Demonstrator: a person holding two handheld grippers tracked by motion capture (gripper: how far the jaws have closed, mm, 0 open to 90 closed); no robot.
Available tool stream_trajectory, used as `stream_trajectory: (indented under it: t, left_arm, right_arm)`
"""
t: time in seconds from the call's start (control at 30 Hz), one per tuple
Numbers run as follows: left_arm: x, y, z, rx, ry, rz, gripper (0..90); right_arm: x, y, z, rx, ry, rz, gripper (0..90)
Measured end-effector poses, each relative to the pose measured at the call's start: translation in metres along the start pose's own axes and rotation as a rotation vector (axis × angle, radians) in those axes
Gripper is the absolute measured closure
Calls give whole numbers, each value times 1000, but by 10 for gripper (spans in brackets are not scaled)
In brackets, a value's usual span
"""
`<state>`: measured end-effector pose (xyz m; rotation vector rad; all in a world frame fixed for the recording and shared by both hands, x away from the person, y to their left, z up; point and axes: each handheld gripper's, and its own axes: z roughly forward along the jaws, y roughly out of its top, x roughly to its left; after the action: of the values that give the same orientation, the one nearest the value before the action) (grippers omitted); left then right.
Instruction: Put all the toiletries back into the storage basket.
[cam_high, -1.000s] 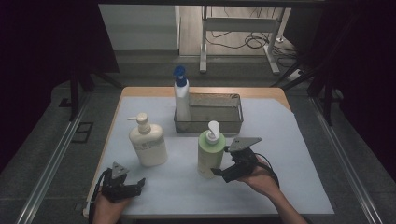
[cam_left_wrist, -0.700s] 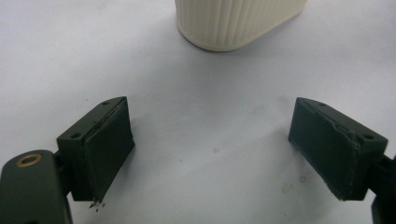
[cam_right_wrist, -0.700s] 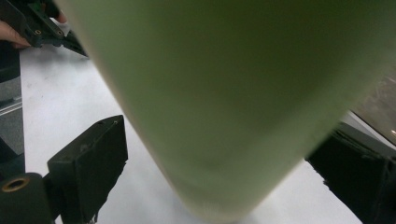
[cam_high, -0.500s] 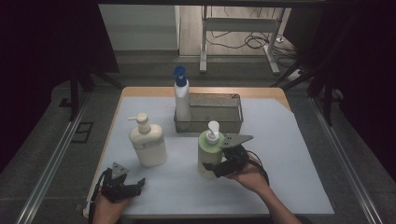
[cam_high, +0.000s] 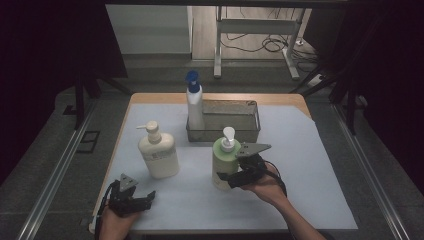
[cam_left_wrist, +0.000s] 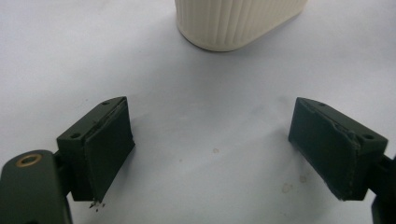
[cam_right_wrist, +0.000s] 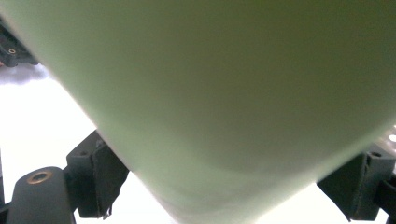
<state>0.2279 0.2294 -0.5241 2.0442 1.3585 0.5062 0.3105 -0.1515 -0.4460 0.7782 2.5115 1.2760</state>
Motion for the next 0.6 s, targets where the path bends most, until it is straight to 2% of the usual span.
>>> stream_trajectory:
  t: [0.13,0.6]
  left_arm:
    - [-1,0,0,-2,-1,-10,132]
    - [0,0,0,-2,0,-3,131]
  right_arm:
    - [-2,5,-3,-8,-9,4,128]
    - [-11,27,-12,-23,-23,0,128]
